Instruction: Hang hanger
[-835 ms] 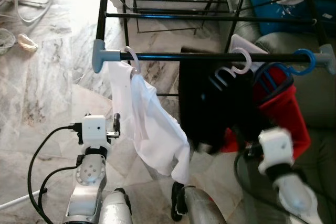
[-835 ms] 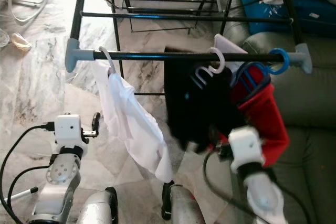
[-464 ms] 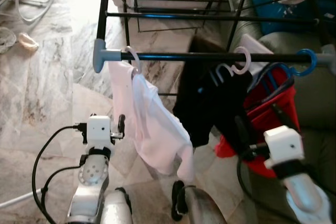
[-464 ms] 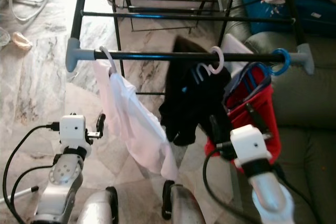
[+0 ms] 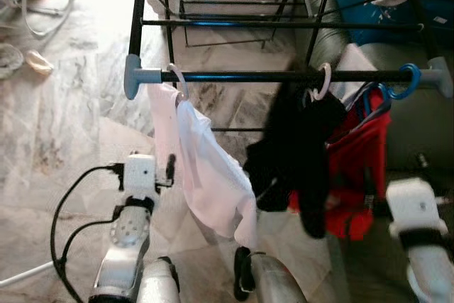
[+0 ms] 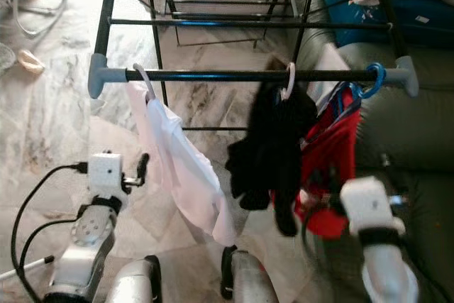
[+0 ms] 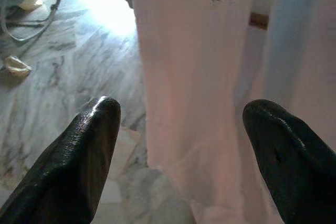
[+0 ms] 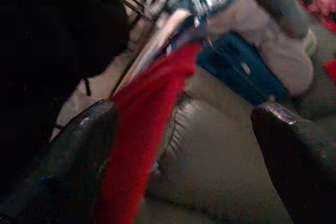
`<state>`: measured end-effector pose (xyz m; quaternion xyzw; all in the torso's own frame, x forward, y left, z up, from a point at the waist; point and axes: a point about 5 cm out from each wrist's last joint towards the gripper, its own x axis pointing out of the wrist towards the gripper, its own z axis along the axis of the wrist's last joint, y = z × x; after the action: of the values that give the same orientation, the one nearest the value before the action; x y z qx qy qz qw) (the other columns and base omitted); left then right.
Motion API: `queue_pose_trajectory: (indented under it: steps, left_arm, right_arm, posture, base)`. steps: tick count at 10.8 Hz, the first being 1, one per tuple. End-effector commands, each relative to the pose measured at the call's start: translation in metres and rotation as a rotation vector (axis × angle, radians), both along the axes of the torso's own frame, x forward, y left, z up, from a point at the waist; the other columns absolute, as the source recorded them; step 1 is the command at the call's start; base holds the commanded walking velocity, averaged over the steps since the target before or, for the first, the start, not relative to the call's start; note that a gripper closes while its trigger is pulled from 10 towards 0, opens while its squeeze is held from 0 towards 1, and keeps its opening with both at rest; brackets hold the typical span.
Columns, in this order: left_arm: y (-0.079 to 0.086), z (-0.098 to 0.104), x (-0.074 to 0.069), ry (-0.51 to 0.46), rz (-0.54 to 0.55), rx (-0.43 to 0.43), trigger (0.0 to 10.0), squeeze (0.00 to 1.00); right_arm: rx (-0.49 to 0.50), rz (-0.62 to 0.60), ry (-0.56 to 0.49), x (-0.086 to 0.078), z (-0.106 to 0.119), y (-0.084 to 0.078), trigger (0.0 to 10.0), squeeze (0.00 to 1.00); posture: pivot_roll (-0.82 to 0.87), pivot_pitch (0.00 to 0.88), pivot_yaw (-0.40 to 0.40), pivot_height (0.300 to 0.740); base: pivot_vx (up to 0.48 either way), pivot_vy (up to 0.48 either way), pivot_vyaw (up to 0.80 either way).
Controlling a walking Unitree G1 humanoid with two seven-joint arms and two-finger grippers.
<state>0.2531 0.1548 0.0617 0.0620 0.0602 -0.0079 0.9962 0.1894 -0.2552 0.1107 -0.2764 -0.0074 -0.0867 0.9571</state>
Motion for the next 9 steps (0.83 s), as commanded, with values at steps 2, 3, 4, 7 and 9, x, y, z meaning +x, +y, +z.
queue_pose_trajectory:
  steps: [2, 3, 4, 7, 9]
  left_arm:
    - [0.007, -0.002, 0.000, 0.014, 0.002, 0.020, 10.0, 0.00]
    - [0.008, -0.002, 0.000, 0.013, 0.005, 0.023, 10.0, 0.00]
    - [0.007, -0.002, 0.000, 0.014, 0.007, 0.019, 10.0, 0.00]
    - [0.004, -0.001, 0.000, 0.007, 0.010, 0.004, 10.0, 0.00]
    - [0.005, 0.000, 0.002, 0.004, 0.017, -0.001, 10.0, 0.00]
  right_arm:
    - [0.110, -0.049, 0.084, 0.017, -0.021, 0.000, 10.0, 1.00]
    - [0.172, -0.072, 0.112, 0.030, -0.028, -0.001, 10.0, 1.00]
    - [0.253, -0.072, 0.184, 0.055, -0.040, -0.001, 10.0, 1.00]
    - [0.323, -0.059, 0.300, 0.098, -0.048, -0.006, 10.0, 0.15]
    - [0.307, -0.060, 0.268, 0.120, -0.040, -0.006, 10.0, 0.00]
  posture:
    - [-0.04, 0.164, -0.014, 0.740]
    - [-0.02, 0.171, -0.011, 0.740]
    - [-0.01, 0.182, -0.009, 0.740]
    - [0.03, 0.189, -0.027, 0.740]
    - [0.03, 0.191, -0.025, 0.740]
  base:
    - [0.000, 0.000, 0.00]
    - [0.000, 0.000, 0.00]
    - [0.000, 0.000, 0.00]
    - [0.000, 0.000, 0.00]
    - [0.000, 0.000, 0.00]
